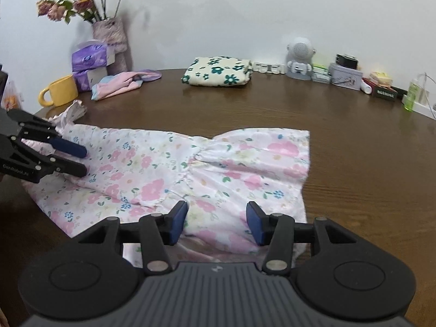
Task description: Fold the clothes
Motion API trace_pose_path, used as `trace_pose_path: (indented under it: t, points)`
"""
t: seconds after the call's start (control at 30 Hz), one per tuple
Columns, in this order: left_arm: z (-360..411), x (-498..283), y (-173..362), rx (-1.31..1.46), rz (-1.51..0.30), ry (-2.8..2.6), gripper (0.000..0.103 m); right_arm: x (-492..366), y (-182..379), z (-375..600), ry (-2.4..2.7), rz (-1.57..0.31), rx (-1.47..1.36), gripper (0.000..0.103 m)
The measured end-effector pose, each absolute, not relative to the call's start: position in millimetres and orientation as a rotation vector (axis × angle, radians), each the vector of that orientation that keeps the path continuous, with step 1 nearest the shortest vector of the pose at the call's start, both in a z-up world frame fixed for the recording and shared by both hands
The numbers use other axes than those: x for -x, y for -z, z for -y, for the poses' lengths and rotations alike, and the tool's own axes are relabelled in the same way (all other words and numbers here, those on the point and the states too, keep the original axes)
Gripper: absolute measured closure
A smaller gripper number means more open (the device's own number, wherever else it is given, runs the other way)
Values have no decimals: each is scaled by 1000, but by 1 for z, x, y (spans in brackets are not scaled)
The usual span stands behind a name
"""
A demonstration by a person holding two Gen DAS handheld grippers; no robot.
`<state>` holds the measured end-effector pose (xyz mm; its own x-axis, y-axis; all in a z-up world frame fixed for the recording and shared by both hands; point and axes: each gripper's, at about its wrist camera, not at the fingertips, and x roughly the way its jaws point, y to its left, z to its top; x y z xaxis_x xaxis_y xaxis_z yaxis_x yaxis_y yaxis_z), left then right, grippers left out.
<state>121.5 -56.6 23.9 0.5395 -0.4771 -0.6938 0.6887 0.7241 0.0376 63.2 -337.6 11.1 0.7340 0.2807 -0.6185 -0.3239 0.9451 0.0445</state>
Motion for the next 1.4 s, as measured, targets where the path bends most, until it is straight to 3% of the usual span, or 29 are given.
trace_pose_path:
  t: [0.33,0.53,0.6,0.67,0.7,0.83,1.2,1.4]
  points:
    - [59,-116,-29,-341,-694,715,67,-50,-25,333,-380,-614,141,58]
    - [75,-103,-36,-407,-642,792,67,-43,-32,308,-414,-646,478,61]
    - [79,-100,-36,-415,-640,807,67,-47,-30,303,-432,-673,533,73]
    - [80,-98,-35,-419,-640,813,67,-49,-29,299,-465,-695,569,101]
    - [79,-98,-34,-420,-640,810,67,-48,-32,297,-475,-693,576,102]
    - [74,-100,-31,-410,-658,779,67,-38,-52,294,-496,-651,587,102]
    - [59,-108,-28,-377,-684,726,66,-23,-33,295,-475,-719,574,102]
    - [50,-107,-30,-369,-693,710,65,-25,-35,307,-495,-740,473,95]
